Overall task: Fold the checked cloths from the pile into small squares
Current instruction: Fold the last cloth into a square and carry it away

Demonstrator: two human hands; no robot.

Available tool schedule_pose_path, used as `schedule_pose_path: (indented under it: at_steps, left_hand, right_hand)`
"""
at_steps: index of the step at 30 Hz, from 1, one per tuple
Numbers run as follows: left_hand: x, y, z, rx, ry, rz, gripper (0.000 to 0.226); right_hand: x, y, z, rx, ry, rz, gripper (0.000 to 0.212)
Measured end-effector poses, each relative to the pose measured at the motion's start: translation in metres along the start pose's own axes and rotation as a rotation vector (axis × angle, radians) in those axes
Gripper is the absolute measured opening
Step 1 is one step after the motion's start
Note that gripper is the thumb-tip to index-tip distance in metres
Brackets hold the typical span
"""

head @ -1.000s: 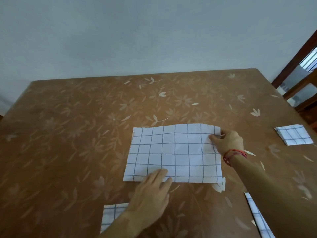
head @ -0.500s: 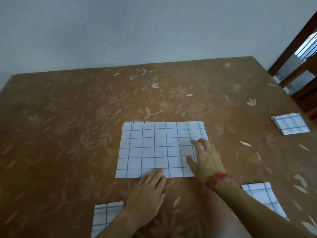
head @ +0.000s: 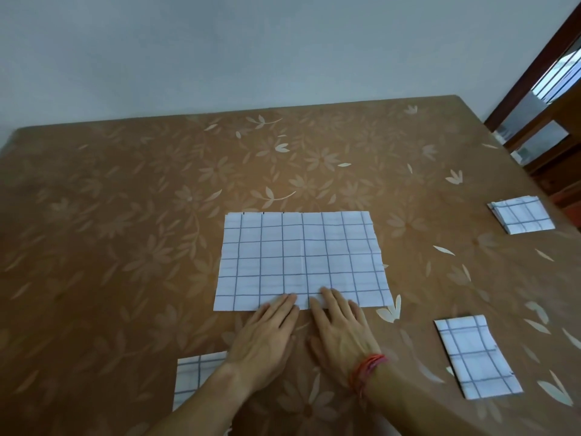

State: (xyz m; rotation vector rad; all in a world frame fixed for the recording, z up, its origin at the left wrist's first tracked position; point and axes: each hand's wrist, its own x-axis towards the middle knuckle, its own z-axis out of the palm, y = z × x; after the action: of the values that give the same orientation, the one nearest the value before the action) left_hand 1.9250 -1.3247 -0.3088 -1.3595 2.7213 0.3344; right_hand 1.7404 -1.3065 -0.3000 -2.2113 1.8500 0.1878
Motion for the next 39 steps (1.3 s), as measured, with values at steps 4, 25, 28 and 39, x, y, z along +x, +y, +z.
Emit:
schedule_pose_path:
  at_steps: [4,25,28,39]
  left_hand:
    - [-0.005,-0.002,-0.007,-0.059,-0.009,-0.051,0.051]
    - [-0.051,-0.056,-0.022,-0.072,-0.119,-0.336,0.056]
    - [-0.049,-0.057,-0.024,-0.061,-0.117,-0.326,0.056]
    - [-0.045,-0.055,-0.029,-0.099,-0.113,-0.368,0.054]
  right_hand:
    - [0.002,-0.018,0.001,0.027,0.054,-0.078,0.058]
    - [-0.028,0.015,0.004,0.021,-0.067,0.164,0.091]
    - [-0.036,0.034,0.003,0.057,-0.052,0.326,0.093]
    - [-0.031,0.037,-0.001,0.104,0.105,0.413,0.061]
